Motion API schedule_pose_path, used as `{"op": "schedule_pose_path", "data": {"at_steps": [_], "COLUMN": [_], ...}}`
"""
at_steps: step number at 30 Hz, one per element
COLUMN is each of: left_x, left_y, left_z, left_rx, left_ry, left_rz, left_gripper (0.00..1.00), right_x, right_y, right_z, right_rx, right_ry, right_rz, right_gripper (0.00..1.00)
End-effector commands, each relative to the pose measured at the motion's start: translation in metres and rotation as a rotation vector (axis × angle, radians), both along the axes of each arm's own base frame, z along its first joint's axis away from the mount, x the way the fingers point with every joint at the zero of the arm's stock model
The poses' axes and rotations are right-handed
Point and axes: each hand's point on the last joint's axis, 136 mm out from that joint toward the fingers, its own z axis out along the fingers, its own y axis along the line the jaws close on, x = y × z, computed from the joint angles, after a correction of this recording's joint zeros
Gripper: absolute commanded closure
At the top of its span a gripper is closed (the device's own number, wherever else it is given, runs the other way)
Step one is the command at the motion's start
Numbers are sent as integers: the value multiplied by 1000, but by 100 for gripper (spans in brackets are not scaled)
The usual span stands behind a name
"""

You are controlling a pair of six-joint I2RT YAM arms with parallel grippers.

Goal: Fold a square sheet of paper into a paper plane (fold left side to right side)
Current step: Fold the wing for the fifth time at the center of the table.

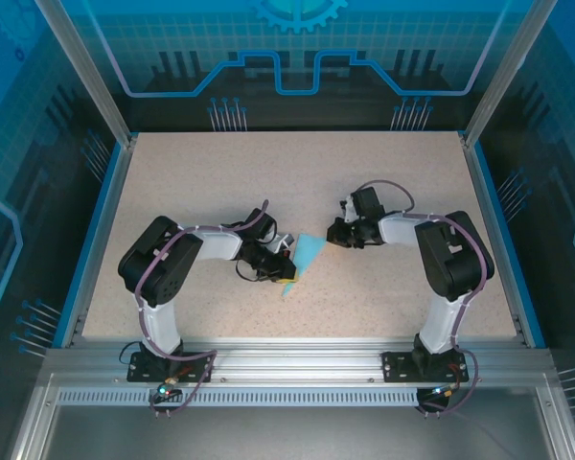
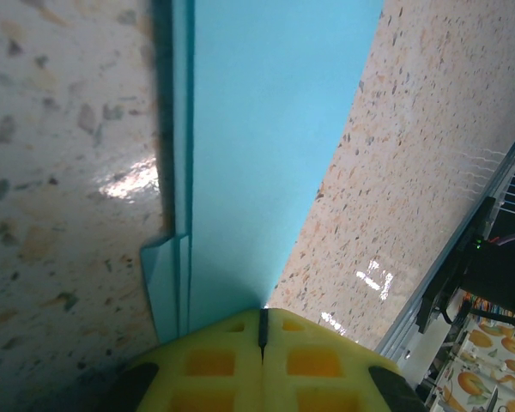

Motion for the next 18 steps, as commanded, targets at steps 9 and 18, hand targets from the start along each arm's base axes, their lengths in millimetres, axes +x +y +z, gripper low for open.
{"op": "schedule_pose_path", "data": {"at_steps": [9, 18], "left_x": [-33, -32], "left_y": [26, 26], "left_z": [-32, -31], "left_rx": [168, 169], "left_ry": [89, 80], "left_rz": [-7, -3], "left_gripper": [100, 100], "right_x": [23, -37], "right_y": [-30, 38], "right_z": [41, 60], "right_rx": [-45, 104], "right_ry": [-96, -72], "right_rz": [-48, 43], "right_gripper": [94, 94]}}
